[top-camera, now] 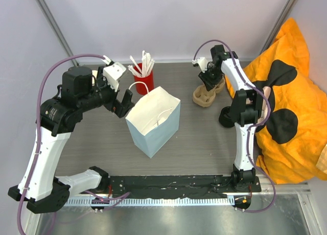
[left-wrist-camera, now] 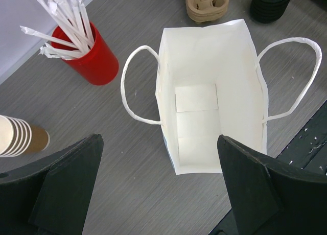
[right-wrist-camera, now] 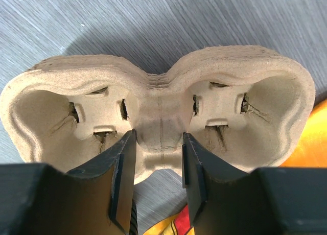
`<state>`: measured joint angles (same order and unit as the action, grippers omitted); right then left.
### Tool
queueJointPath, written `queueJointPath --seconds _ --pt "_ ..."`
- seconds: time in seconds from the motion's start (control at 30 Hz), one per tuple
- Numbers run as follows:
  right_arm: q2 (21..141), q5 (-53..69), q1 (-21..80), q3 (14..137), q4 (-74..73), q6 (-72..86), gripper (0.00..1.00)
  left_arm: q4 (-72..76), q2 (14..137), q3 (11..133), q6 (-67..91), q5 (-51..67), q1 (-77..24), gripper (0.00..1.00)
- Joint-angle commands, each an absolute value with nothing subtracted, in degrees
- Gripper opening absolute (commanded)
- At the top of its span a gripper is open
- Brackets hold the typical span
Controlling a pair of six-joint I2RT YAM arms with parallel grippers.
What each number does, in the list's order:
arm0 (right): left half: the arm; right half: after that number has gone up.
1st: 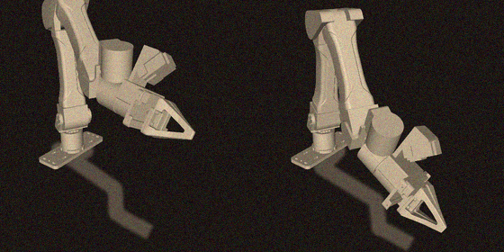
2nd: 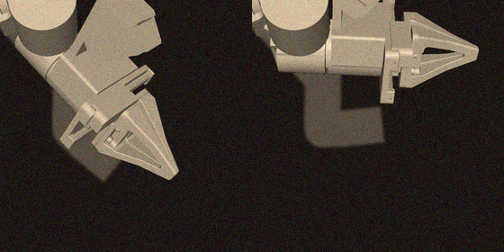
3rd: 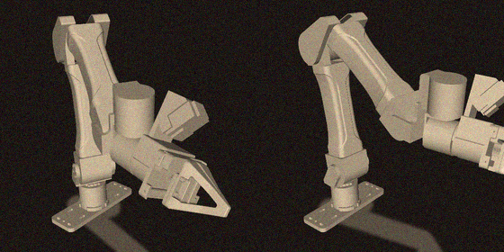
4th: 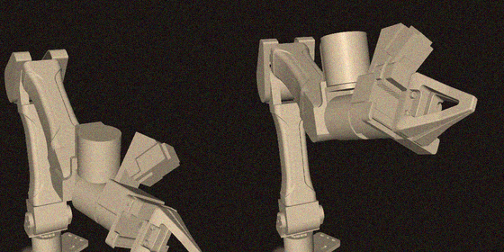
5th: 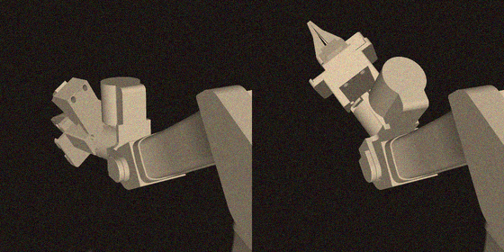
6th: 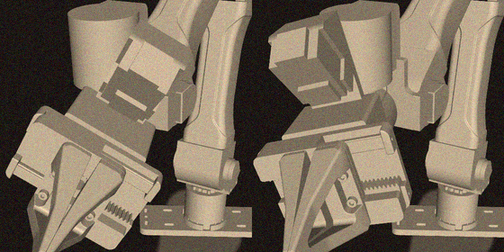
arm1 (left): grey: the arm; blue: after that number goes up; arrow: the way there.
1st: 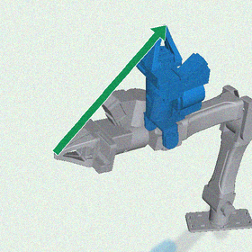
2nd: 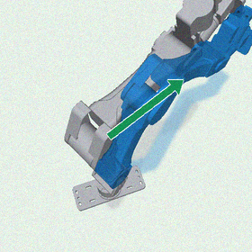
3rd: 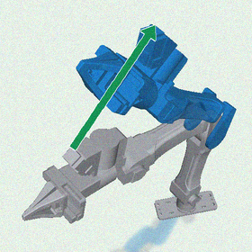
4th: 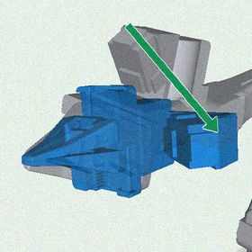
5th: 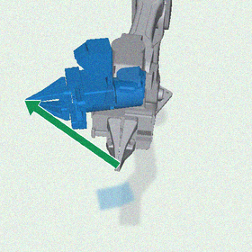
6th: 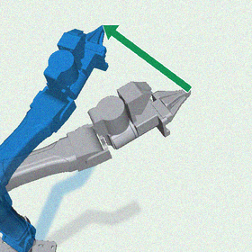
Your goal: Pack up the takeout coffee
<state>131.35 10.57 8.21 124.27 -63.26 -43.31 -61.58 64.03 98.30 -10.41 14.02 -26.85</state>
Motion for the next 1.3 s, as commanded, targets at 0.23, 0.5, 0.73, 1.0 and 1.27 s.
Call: queueJointPath --seconds 0.23,0.5,0.73,1.0,1.27 --pt "124.8 10.28 8.79 127.27 -63.63 -42.54 0.04 -60.38 63.19 98.44 -9.49 15.2 -26.46 1.0" --pt "127.44 8.79 8.96 121.99 -62.84 -42.36 0.05 -60.47 62.84 98.26 -9.41 15.21 -26.45 1.0" --pt "127.44 8.7 8.88 121.9 -61.35 -41.05 0.13 -60.47 62.84 98.35 -9.32 15.21 -26.45 1.0" --pt "127.35 7.47 8.96 121.64 -58.99 -39.82 0.41 -60.56 63.02 98.52 -9.32 15.38 -26.37 1.0" --pt "126.65 7.38 8.88 120.85 -56.87 -37.27 0.77 -60.64 63.19 98.88 -9.4 15.29 -26.37 1.0"
